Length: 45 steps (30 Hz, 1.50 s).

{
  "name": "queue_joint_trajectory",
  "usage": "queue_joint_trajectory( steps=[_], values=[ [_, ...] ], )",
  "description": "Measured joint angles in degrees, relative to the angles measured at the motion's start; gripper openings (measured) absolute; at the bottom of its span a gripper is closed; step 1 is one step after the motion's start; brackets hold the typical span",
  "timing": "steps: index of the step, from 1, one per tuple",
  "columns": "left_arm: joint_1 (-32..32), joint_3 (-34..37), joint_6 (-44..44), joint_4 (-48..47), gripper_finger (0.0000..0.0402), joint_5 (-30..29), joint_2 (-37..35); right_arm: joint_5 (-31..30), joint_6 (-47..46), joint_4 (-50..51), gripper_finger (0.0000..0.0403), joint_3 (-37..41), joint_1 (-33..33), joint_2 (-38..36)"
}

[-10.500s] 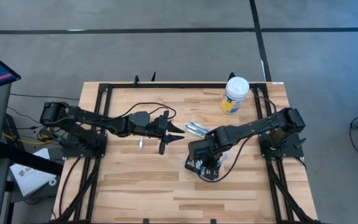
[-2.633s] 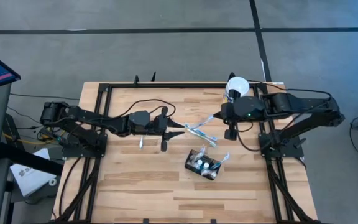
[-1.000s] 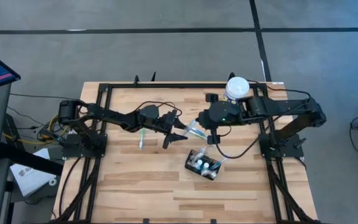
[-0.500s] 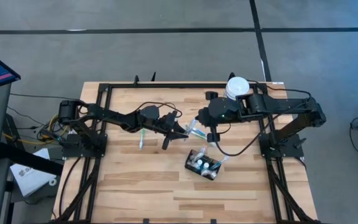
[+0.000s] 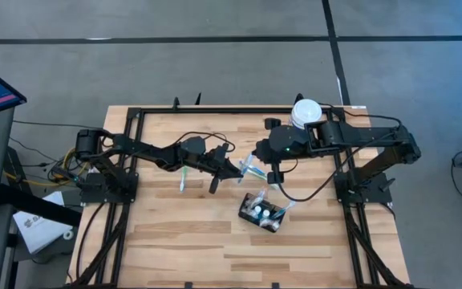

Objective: Pick & Place toothbrushing station
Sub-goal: Put the top blue toothbrush into the mesh organizer with the other toothbrush

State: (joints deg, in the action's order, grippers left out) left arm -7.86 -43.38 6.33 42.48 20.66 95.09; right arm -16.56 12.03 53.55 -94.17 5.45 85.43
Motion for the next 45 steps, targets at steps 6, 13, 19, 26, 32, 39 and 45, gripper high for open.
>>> queue_joint_trajectory(
  steps=[6,13,19,26,32,39,45],
  values=[
    [-0.07,0.0,-0.04,0.39,0.0007,-0.79,0.0,-0.04,-0.48,-2.27,0.0013,0.0,0.0,0.0],
    [-0.4,0.0,-0.35,0.48,0.0007,-2.45,0.0,-1.53,-1.56,-2.8,0.0075,0.07,-0.81,-1.94],
    [-2.04,0.0,-0.38,1.13,0.0007,-2.7,-0.2,-1.31,-5.22,-2.85,0.0125,0.04,-0.25,-5.91],
    [-1.99,0.02,-0.08,4.25,0.0007,-2.69,-1.36,-1.33,-12.01,-3.1,0.0151,2.14,-0.22,-9.17],
    [-1.86,0.0,-0.42,5.84,0.0007,-3.27,-6.45,-0.75,-11.44,-8.01,0.0143,7.97,-0.22,-9.46],
    [-1.81,0.04,-1.48,5.43,0.0007,-4.22,-9.45,4.15,-7.48,-20.45,0.0123,12.21,-1.06,-9.45],
    [-1.81,0.04,-2.6,5.28,0.0007,-4.27,-9.7,7.71,-8.32,-24.88,0.0121,12.24,-3.25,-8.55]
  ],
)
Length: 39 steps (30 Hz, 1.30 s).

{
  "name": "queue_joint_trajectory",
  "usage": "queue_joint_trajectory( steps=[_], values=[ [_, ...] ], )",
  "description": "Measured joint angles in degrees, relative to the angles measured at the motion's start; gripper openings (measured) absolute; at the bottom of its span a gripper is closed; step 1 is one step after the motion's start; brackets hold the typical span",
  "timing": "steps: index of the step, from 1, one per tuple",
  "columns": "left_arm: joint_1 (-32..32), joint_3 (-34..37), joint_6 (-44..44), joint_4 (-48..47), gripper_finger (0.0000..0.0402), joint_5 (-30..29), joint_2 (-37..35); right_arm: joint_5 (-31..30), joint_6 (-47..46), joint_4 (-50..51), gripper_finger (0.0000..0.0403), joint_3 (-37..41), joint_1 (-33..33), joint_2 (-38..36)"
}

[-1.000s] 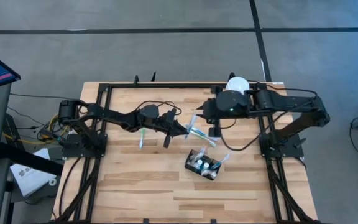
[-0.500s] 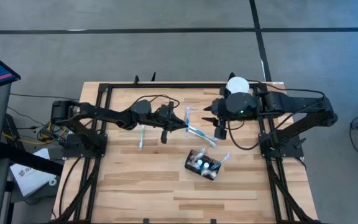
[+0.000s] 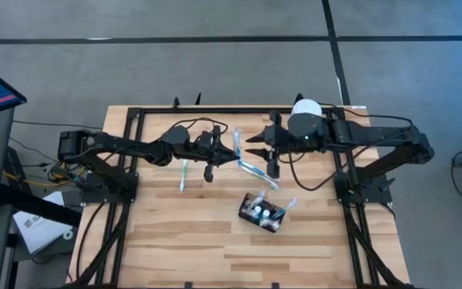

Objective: Pick & Place toothbrushing station
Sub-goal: Put the top blue toothbrush into the mesh organizer with the other toothbrush

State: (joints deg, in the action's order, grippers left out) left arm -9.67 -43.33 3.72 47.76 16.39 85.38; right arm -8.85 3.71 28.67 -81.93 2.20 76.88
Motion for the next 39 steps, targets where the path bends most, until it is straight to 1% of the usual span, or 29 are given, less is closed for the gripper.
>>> queue_joint_trajectory(
  steps=[4,7,9,11,14,19,27,34,37,39],
  values=[
    [0.0,0.0,-0.07,-0.21,0.0007,-0.17,0.0,0.24,-0.73,-1.61,0.0124,-0.05,-1.44,0.73],
    [0.0,0.0,-0.08,-0.21,0.0006,-0.4,0.0,4.22,-0.99,-1.41,0.0127,0.12,-2.46,1.38],
    [0.0,0.0,-0.08,-0.19,0.0007,-0.42,0.0,7.03,-1.43,-3.07,0.0129,-0.01,-3.13,1.53],
    [0.0,0.0,-0.07,-0.19,0.0008,-0.55,0.0,7.57,-1.74,-4.7,0.013,-0.22,-4.07,2.32],
    [0.31,0.0,-0.06,-0.19,0.0008,-0.57,0.0,7.82,-2.27,-4.21,0.013,0.12,-5.14,2.8],
    [0.33,0.0,-0.47,-0.32,0.0008,-1.36,0.0,11.61,-2.14,-5.52,0.0132,0.01,-6.35,4.67],
    [0.31,0.0,-0.46,-0.54,0.0008,-2.04,0.04,12.01,-2.23,-7.72,0.0132,-0.03,-7.22,6.35],
    [0.33,0.0,-0.45,-1.26,0.0008,-1.95,0.04,12.03,-1.78,-8.25,0.0113,-0.02,-7.2,6.33],
    [0.33,0.0,-0.44,-1.4,0.0009,-1.99,0.04,12.03,-1.8,-7.89,0.0094,-0.02,-7.17,6.32],
    [0.33,0.0,-0.46,-1.5,0.0009,-1.97,0.04,12.04,-1.8,-7.03,0.0071,-0.02,-7.16,6.32]
  ],
)
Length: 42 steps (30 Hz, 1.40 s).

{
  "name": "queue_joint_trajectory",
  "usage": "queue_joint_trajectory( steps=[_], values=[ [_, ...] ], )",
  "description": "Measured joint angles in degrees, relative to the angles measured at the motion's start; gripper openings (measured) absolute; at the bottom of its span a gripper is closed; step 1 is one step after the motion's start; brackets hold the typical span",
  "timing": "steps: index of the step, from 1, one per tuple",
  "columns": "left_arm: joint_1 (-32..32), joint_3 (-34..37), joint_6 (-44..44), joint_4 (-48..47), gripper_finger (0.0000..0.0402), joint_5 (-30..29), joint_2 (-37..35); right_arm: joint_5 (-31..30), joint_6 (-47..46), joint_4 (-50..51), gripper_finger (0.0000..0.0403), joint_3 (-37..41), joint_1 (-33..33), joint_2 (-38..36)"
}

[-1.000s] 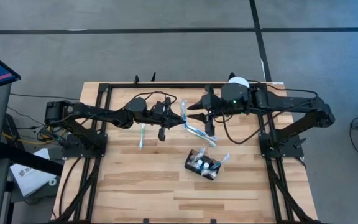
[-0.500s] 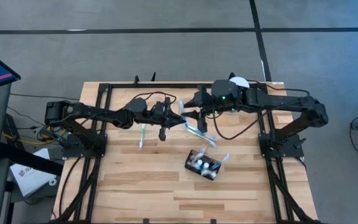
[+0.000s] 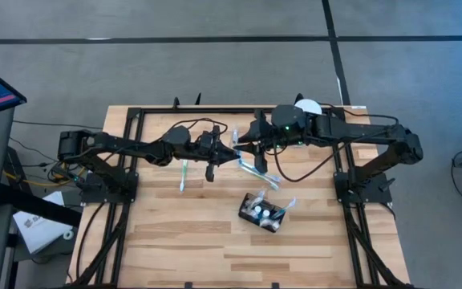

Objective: Pick & Place toothbrushing station
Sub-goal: Put the top blue toothbrush into the mesh organizer with the other toothbrush

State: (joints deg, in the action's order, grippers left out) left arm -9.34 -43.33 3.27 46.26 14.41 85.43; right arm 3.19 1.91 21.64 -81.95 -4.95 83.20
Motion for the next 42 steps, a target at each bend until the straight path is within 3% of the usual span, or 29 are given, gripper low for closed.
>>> queue_joint_trajectory(
  steps=[4,24,35,42],
  values=[
    [-0.07,0.02,0.0,-0.35,0.0012,-1.11,0.07,0.01,0.17,1.63,0.0014,0.0,0.0,0.0],
    [-0.55,0.0,-0.01,-2.26,0.0068,-2.47,0.04,-0.32,2.82,3.68,0.0006,0.0,1.11,-0.09],
    [-0.83,0.0,-0.02,-9.28,0.0066,-2.43,0.0,-3.24,2.1,10.32,0.0006,-0.06,-3.52,-7.11],
    [-0.81,0.0,0.0,-10.6,0.0066,-2.21,0.0,-3.24,-0.29,6.92,0.0005,11.06,-4.34,-15.29]
  ],
)
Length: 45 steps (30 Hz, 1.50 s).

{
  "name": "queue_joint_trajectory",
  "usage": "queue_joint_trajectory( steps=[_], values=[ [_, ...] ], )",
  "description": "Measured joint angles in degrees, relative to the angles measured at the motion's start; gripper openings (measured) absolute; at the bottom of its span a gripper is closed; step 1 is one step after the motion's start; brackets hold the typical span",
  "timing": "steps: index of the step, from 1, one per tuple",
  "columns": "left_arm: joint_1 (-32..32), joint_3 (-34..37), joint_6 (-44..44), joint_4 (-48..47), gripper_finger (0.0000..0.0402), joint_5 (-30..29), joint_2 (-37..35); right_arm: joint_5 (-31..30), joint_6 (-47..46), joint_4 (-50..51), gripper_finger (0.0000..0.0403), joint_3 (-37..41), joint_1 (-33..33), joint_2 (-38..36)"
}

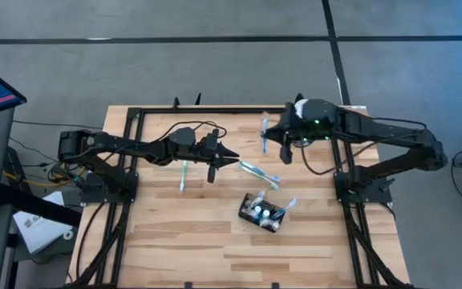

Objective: Pick & Place toothbrushing station
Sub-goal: Put the top blue toothbrush into the mesh organizer with the other toothbrush

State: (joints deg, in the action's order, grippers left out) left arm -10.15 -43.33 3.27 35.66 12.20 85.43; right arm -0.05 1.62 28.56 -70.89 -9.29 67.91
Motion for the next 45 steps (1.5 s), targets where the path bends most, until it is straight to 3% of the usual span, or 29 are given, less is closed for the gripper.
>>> queue_joint_trajectory(
  steps=[10,19,30,45],
  values=[
    [0.0,0.0,0.0,-0.13,0.0066,0.09,0.0,-0.11,-7.09,-6.78,0.0005,19.77,1.01,-16.93],
    [0.0,0.0,0.0,-0.37,0.0066,0.09,0.0,-2.08,-11.34,-10.65,0.0005,31.35,8.44,-23.31],
    [0.0,0.0,0.02,-0.39,0.0066,0.07,0.0,-6.56,-12.78,-14.6,0.0005,37.88,19.34,-24.93],
    [0.0,0.0,0.02,-0.52,0.0066,0.07,0.0,-12.11,-14.58,-18.62,0.0007,39.34,28.31,-24.76]
  ],
)
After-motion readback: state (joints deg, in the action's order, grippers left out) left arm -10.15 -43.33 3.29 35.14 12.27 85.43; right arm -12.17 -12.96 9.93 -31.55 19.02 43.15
